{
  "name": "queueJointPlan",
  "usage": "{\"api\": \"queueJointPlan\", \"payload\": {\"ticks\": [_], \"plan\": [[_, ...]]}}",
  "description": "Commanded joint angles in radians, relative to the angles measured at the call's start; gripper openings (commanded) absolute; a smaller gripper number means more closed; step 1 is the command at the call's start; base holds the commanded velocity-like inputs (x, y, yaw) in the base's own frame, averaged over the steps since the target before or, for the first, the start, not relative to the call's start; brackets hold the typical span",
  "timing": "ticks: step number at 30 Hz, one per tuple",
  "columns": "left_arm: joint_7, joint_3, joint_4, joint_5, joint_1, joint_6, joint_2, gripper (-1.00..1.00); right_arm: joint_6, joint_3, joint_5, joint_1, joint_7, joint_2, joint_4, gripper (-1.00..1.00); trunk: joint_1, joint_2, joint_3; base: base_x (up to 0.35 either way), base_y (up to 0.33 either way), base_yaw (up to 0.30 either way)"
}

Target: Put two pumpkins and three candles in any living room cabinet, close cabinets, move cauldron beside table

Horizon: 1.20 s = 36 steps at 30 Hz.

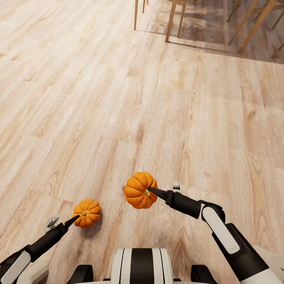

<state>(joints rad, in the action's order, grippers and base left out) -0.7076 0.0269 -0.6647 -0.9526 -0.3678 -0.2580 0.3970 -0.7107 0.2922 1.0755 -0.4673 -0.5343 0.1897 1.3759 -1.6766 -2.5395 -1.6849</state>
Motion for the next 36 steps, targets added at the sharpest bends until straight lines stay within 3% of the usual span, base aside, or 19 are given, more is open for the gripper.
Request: {"api": "queueJointPlan", "payload": {"ticks": [1, 22, 36], "plan": [[0.0, 0.003, 0.0, -0.011, 0.0, -0.008, 0.0, 1.0, -0.004, 0.001, 0.005, -0.001, 0.0, 0.001, 0.0, -1.0, 0.0, 0.0, 0.0, 0.0, 0.0, 0.0], [0.001, 0.004, 0.002, -0.011, 0.0, -0.007, -0.004, 1.0, -0.004, 0.0, 0.003, -0.001, 0.0, 0.002, 0.001, -1.0, 0.0, 0.0, 0.0, 0.0, 0.0, 0.0], [0.005, 0.004, 0.002, -0.004, 0.0, -0.006, -0.007, 1.0, -0.004, 0.0, 0.003, -0.001, 0.0, 0.002, 0.001, -1.0, -0.003, -0.002, -0.024, 0.0, 0.0, 0.0]]}}
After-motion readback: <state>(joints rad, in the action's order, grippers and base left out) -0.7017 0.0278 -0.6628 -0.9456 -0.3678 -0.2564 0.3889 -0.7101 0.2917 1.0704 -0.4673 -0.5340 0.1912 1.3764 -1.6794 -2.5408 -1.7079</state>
